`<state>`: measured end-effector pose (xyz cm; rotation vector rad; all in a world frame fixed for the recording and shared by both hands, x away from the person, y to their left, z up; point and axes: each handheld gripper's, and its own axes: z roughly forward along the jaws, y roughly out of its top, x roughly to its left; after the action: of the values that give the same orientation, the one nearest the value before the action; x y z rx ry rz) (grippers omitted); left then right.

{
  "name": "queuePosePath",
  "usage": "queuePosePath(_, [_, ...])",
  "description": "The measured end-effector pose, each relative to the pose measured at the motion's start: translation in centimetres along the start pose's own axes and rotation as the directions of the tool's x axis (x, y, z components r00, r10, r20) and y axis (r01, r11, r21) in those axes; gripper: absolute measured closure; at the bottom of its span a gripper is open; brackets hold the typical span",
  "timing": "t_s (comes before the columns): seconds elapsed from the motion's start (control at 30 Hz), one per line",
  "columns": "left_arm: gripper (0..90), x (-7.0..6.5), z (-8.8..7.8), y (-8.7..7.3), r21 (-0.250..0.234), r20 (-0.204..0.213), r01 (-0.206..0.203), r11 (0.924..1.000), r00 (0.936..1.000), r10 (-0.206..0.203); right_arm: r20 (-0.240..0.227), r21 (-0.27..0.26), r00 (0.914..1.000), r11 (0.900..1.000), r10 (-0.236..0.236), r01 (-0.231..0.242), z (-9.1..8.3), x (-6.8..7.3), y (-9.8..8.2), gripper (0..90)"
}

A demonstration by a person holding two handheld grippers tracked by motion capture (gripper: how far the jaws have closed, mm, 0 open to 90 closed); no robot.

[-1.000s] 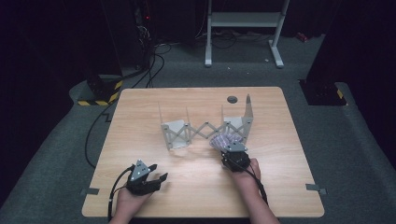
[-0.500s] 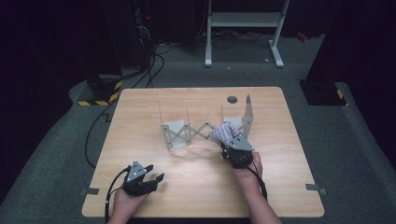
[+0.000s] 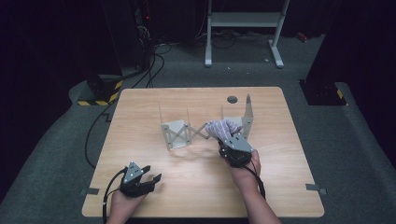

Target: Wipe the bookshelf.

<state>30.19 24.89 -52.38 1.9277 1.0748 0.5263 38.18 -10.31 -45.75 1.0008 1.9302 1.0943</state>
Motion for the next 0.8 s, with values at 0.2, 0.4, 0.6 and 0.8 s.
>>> queuePosePath(0.2, [39.6,-0.2,0.4,0.4,-0.005,0.015,-0.011,0.9999,0.9998,0.012,-0.011,0.138,0.9998,0.990,-0.014,0.016,2.1,0.2,-2.6,61.4])
queuePosePath(0.4, [39.6,-0.6,1.1,1.0,-0.010,0.032,-0.024,0.9997,0.9992,0.024,-0.036,0.253,0.9994,0.967,-0.004,0.013,3.3,0.4,-4.8,61.5])
queuePosePath(0.6, [39.5,-0.8,1.2,1.0,0.000,0.031,-0.034,0.9994,0.9990,0.033,-0.046,0.254,0.9989,0.967,0.012,0.000,3.3,0.3,-5.1,61.4])
queuePosePath(0.8, [39.5,-0.5,0.8,0.6,0.008,0.019,-0.021,0.9998,0.9996,0.021,-0.044,0.214,0.9990,0.977,0.008,0.001,2.8,0.3,-4.1,61.4])
